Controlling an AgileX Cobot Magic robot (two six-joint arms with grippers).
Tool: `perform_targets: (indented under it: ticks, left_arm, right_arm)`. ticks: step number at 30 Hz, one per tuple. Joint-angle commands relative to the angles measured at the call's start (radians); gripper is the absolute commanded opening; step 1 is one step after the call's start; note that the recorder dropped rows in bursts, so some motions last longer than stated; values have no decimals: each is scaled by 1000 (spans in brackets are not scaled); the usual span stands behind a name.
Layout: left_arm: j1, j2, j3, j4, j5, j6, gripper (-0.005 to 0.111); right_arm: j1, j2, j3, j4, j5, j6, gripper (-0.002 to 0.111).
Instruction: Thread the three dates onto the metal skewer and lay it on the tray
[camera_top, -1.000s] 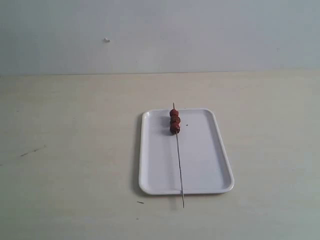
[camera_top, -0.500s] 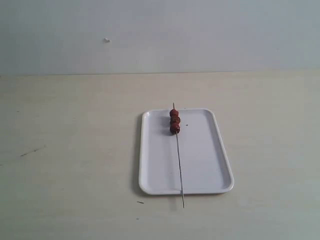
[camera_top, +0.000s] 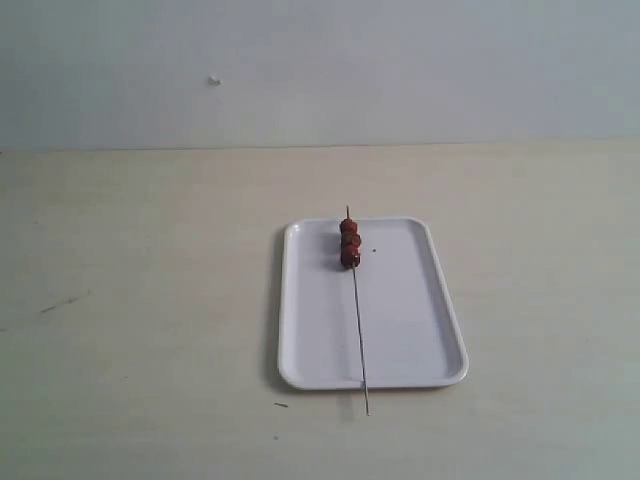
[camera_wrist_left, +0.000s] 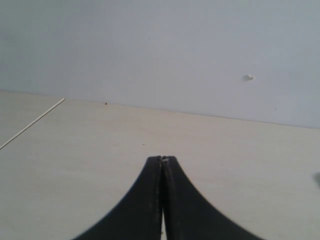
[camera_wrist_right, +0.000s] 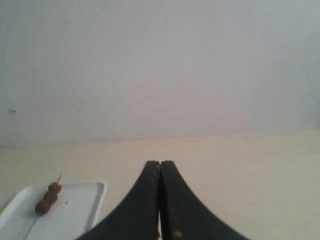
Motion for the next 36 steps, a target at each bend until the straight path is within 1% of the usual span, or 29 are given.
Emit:
perform_targets:
  ticks: [1, 6, 8, 12, 36]
  left_arm:
    - [2, -6, 4, -12, 0, -1, 0]
    - [2, -6, 4, -12, 0, -1, 0]
    - [2, -6, 4, -12, 0, -1, 0]
    - [2, -6, 4, -12, 0, -1, 0]
    - [2, -6, 4, -12, 0, -1, 0]
  right_arm:
    - [-5, -4, 110, -33, -27, 6, 0]
    - [-5, -4, 221, -38, -118, 6, 0]
    - [-5, -4, 239, -40, -120, 6, 0]
    - [-5, -4, 239, -29, -84, 6, 0]
    - [-5, -4, 239, -29, -86, 6, 0]
